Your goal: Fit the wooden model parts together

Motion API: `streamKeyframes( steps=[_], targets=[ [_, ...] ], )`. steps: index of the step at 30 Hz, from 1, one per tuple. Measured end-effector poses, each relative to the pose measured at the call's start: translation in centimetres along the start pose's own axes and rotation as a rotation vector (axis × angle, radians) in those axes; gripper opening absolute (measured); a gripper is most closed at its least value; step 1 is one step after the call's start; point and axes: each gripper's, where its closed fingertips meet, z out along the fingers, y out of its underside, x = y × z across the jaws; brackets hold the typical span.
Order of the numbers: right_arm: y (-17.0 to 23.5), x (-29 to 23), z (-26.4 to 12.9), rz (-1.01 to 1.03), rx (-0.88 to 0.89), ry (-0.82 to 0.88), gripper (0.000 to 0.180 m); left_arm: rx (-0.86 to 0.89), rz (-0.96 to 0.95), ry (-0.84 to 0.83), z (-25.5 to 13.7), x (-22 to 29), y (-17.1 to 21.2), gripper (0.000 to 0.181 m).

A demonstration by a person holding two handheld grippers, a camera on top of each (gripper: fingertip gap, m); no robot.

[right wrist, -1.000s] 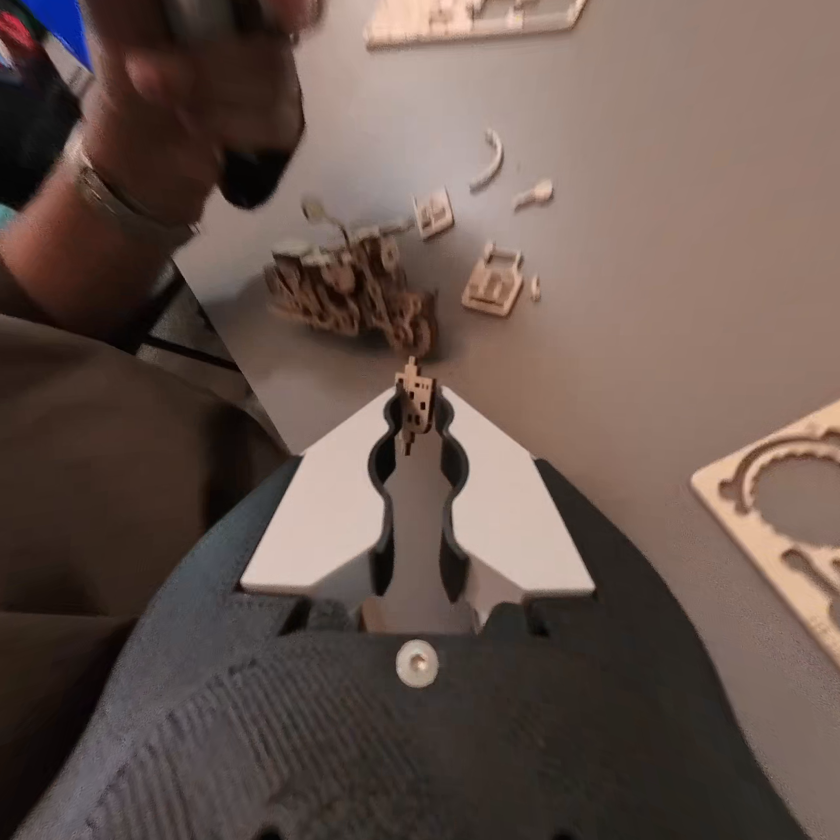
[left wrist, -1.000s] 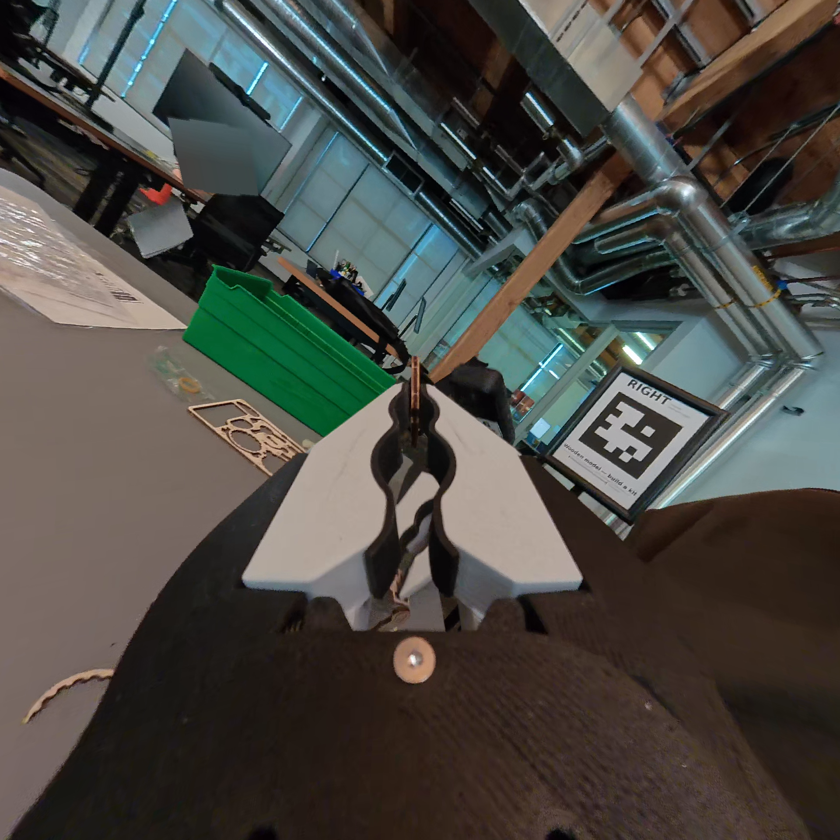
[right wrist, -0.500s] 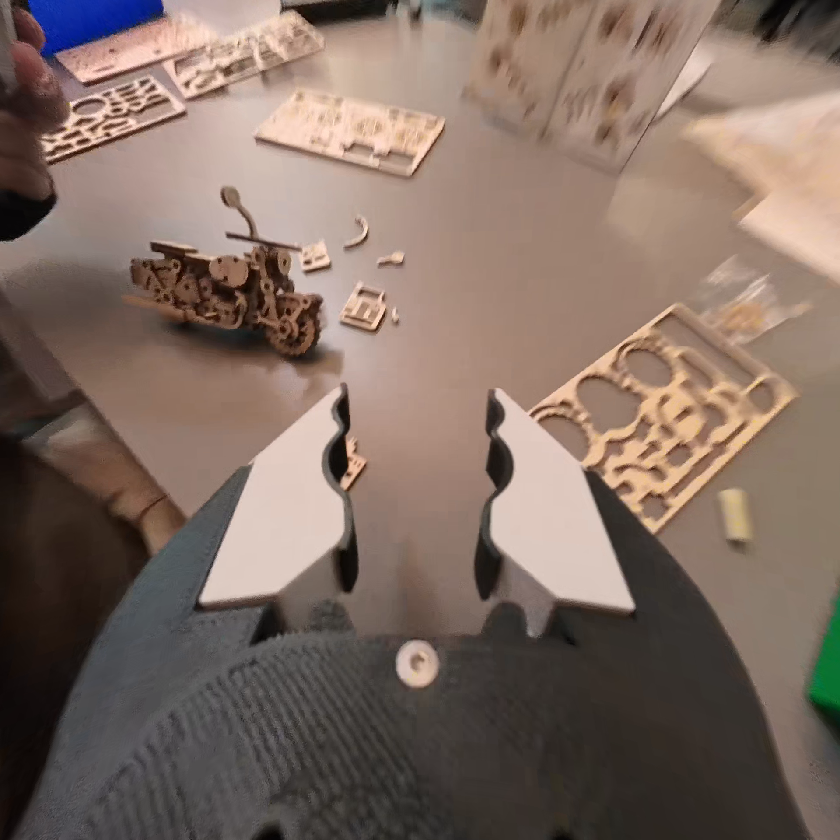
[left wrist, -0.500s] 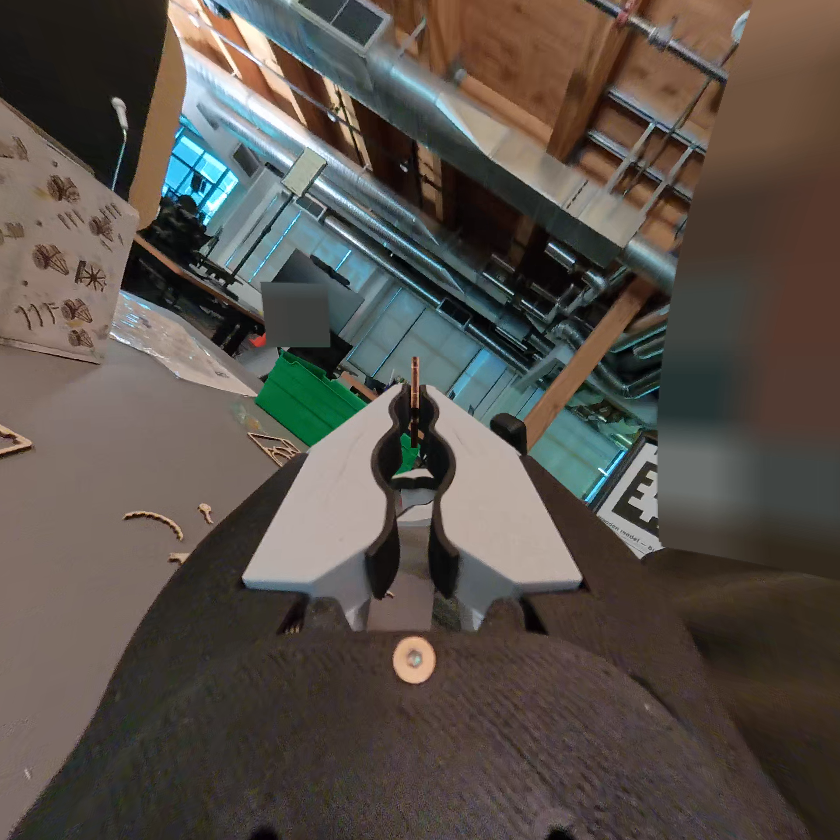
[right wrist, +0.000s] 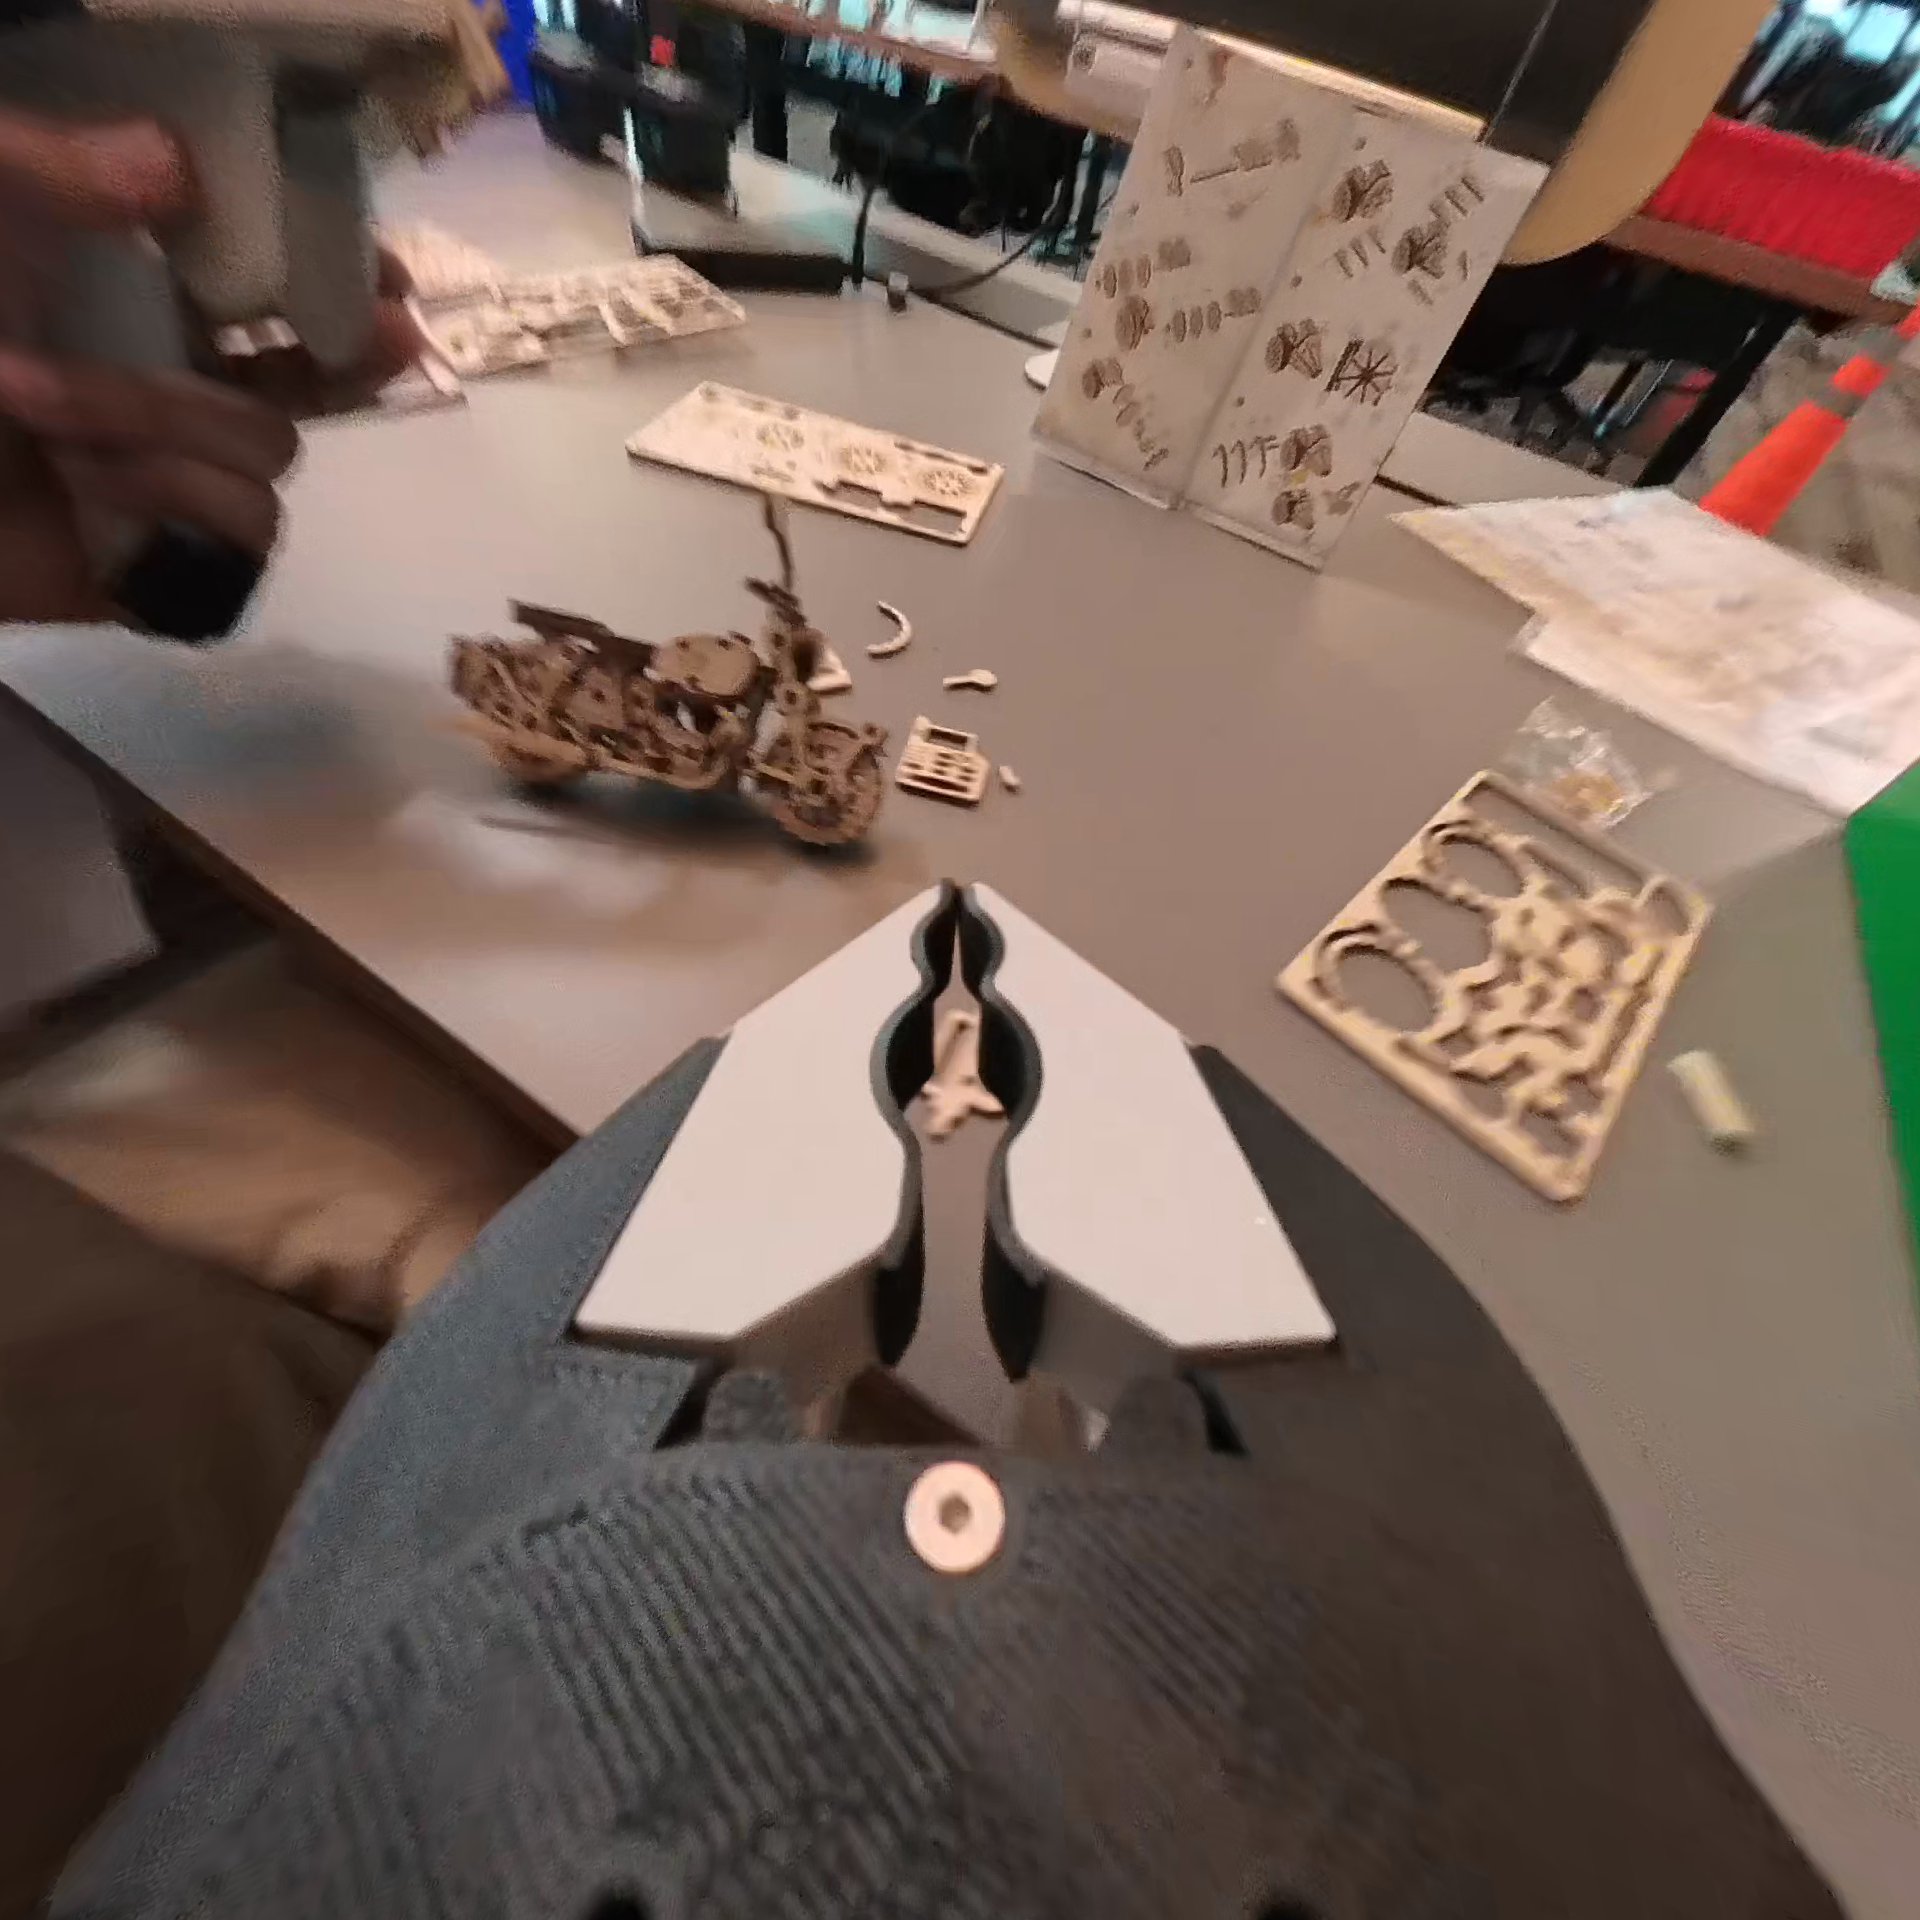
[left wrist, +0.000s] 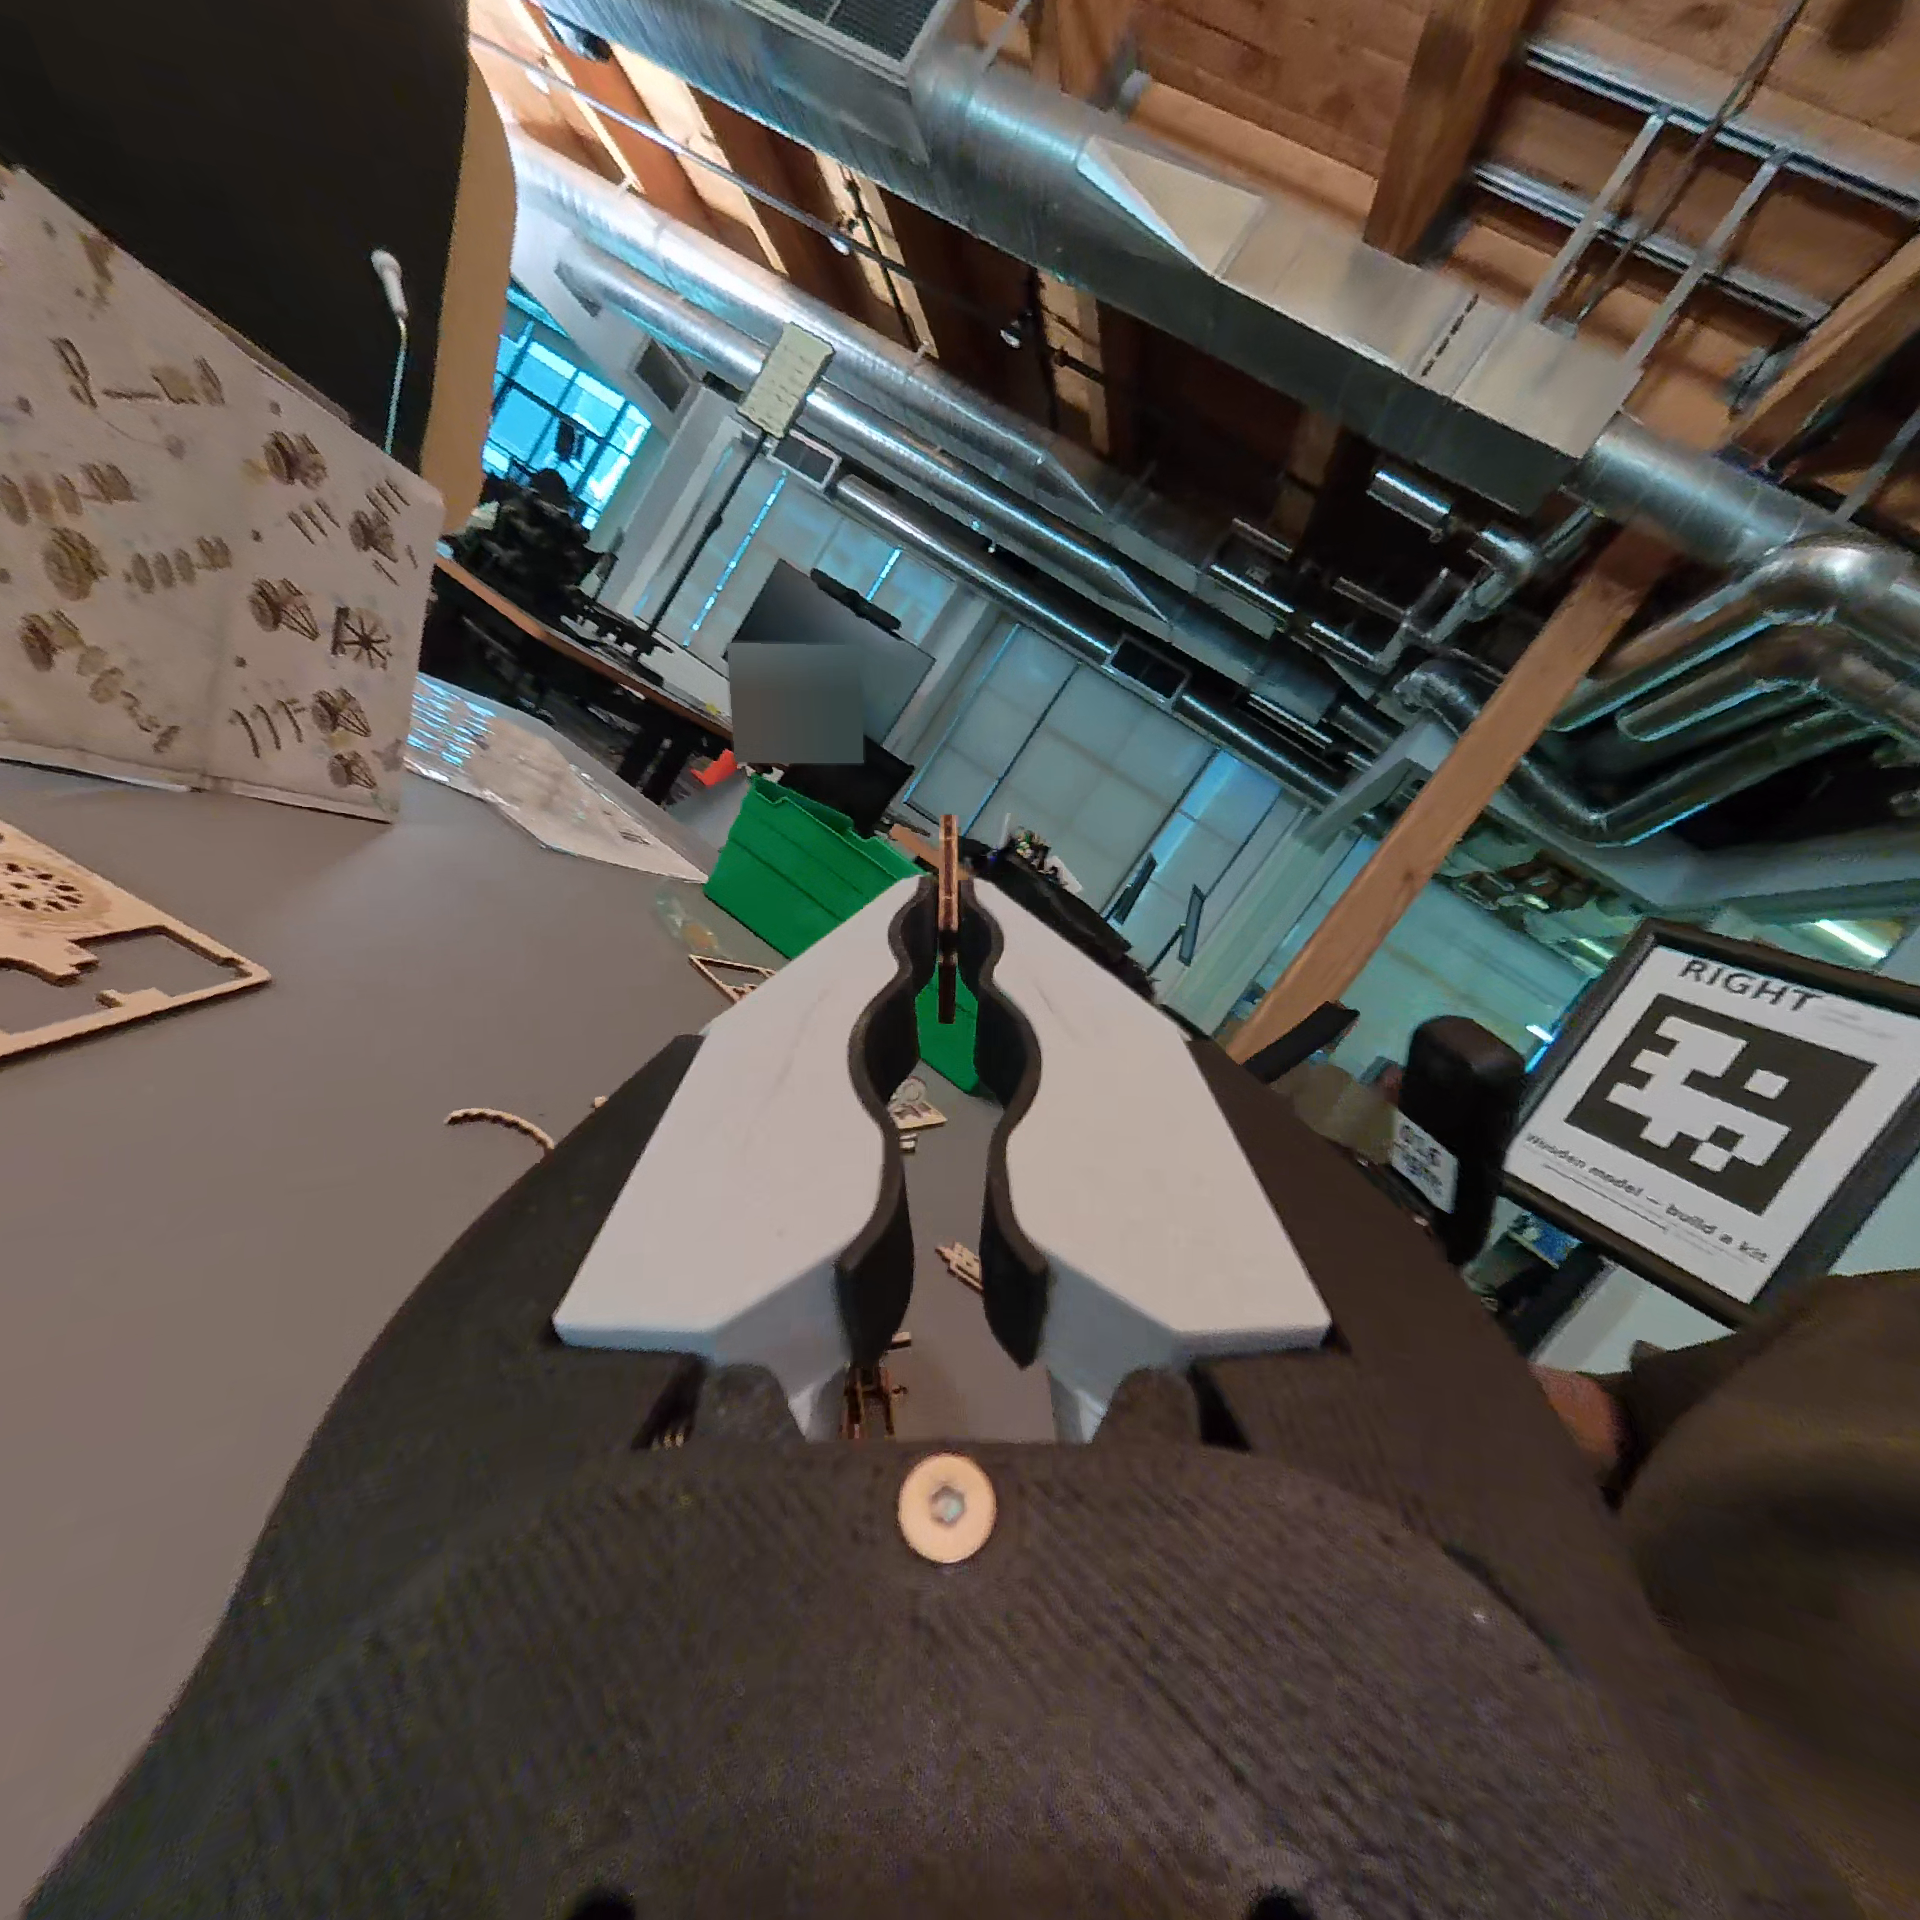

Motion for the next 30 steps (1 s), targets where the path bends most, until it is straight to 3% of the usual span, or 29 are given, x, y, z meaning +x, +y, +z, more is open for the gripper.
streamKeyframes(
  steps=[4,10,13,16,23,24,26,27,29,30],
  targets=[
    [0.8,-1.9,-0.9,0.057,0.022,0.068,0.0,-0.009,0.04,-0.053,0.1,-0.6,0.1,0.0],
    [4.7,0.4,-0.2,0.043,-0.209,0.195,0.001,-0.016,0.071,-0.17,0.0,-2.8,0.2,0.0],
    [4.9,1.7,0.5,0.12,-0.224,0.196,0.05,-0.02,0.07,-0.168,0.3,-2.8,0.4,0.001],
    [5.6,0.8,1.5,0.217,-0.266,0.089,0.065,-0.05,0.101,-0.173,0.7,-2.9,0.9,0.001],
    [6.1,0.9,2.3,0.186,-0.279,0.063,0.053,-0.077,0.109,-0.166,1.4,-3.0,1.6,0.001],
    [6.0,0.7,2.2,0.181,-0.275,0.052,0.043,-0.08,0.107,-0.167,1.4,-3.0,1.6,0.001],
    [5.8,0.8,2.1,0.19,-0.254,0.058,0.004,-0.083,0.107,-0.169,1.4,-3.2,1.7,0.001],
    [5.8,1.0,2.1,0.195,-0.245,0.059,0.0,-0.084,0.107,-0.169,1.3,-3.2,1.7,0.001],
    [5.9,1.1,2.1,0.203,-0.26,0.039,0.0,-0.088,0.107,-0.165,1.4,-3.2,1.8,0.001],
    [6.0,1.0,2.2,0.206,-0.271,0.027,0.011,-0.087,0.105,-0.162,1.4,-3.1,1.8,0.001]
  ],
)
